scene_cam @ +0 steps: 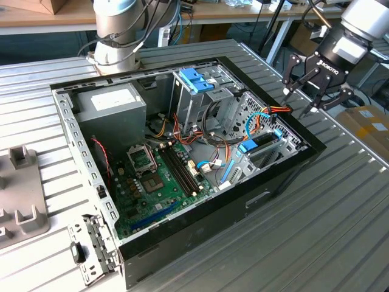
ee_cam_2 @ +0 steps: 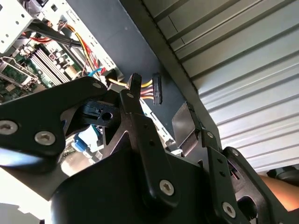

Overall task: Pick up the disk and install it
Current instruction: 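Insert the first disk wire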

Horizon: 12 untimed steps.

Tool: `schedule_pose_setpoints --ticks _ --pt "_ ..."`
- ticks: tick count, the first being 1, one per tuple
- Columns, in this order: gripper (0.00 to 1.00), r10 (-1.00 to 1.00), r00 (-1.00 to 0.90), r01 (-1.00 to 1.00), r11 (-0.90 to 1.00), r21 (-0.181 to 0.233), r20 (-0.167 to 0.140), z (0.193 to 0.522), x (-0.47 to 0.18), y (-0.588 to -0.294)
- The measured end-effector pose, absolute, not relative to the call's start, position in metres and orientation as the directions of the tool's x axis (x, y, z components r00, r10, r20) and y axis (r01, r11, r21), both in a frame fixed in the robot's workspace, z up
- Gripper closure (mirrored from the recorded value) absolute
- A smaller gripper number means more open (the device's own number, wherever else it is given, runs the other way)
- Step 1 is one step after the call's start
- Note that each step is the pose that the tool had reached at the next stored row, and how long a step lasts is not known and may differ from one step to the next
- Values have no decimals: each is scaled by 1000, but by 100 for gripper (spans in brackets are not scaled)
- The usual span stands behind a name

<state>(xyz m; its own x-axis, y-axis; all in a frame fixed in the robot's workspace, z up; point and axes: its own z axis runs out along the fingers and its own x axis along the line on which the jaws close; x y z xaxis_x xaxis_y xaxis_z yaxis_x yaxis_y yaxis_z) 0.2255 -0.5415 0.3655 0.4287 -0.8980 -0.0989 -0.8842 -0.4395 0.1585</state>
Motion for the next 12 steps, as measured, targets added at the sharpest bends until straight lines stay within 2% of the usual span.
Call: schedule_pose_setpoints --ticks 8,12 --pt "46 -892 442 -878 -453 158 -99 365 229 -538" --pt "46 -892 445 -883 -453 126 -83 364 229 -537"
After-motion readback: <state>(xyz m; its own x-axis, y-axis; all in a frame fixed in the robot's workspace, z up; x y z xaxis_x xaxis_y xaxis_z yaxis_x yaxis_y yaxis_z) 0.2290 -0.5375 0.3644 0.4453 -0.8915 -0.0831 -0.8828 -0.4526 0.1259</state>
